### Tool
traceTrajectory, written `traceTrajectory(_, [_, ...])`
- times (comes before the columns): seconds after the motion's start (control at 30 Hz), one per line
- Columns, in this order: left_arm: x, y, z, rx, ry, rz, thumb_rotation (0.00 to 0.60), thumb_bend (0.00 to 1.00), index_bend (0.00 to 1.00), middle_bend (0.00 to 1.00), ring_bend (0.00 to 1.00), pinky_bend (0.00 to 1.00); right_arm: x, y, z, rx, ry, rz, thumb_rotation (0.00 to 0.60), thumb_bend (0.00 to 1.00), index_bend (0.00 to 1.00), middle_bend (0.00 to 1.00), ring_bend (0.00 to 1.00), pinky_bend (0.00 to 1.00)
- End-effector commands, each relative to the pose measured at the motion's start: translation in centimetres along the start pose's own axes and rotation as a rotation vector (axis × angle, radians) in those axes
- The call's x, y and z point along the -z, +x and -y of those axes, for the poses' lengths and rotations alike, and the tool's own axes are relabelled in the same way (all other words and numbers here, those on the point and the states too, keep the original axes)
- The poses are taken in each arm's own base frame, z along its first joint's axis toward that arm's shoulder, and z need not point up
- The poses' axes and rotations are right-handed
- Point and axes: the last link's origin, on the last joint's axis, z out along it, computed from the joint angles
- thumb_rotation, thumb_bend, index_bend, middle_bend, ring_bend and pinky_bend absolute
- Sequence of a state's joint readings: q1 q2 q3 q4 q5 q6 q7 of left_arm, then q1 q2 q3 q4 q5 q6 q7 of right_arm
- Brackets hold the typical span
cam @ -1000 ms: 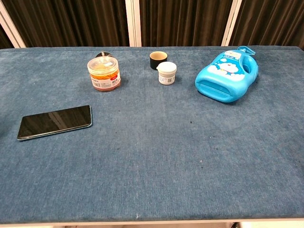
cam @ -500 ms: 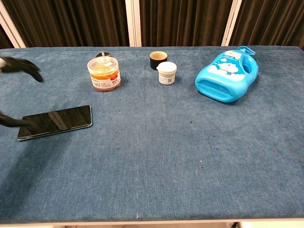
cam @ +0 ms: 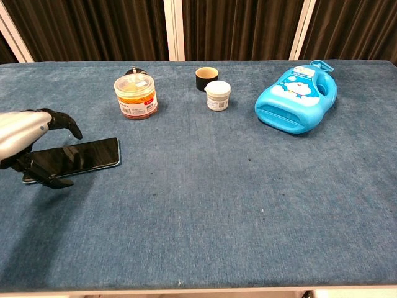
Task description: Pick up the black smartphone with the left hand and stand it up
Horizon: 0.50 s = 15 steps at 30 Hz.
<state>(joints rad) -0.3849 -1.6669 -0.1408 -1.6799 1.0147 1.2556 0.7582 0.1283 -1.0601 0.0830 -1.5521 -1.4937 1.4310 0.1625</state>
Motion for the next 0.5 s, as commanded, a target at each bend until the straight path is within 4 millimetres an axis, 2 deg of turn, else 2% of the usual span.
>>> traceTrajectory(0.03, [-0.41,-0.4,0.06,-0.001,0.027,0.003,0.6,0.16,0.27,0.1,0.0,0.01,-0.01,-0.04,-0.05,0.0,-0.002,0.001,0.6,0.23,0.04,0.12,0.0,0.07])
traceTrajectory(0.5, [-1.16,-1.27,0.46,0.0,0.064,0.023,0.6,0.19,0.29,0.1,0.0,0.01,-0.14,-0.23,-0.18,0.002,-0.008,0.01,0.6,0.23,0.04,0.12,0.0,0.07])
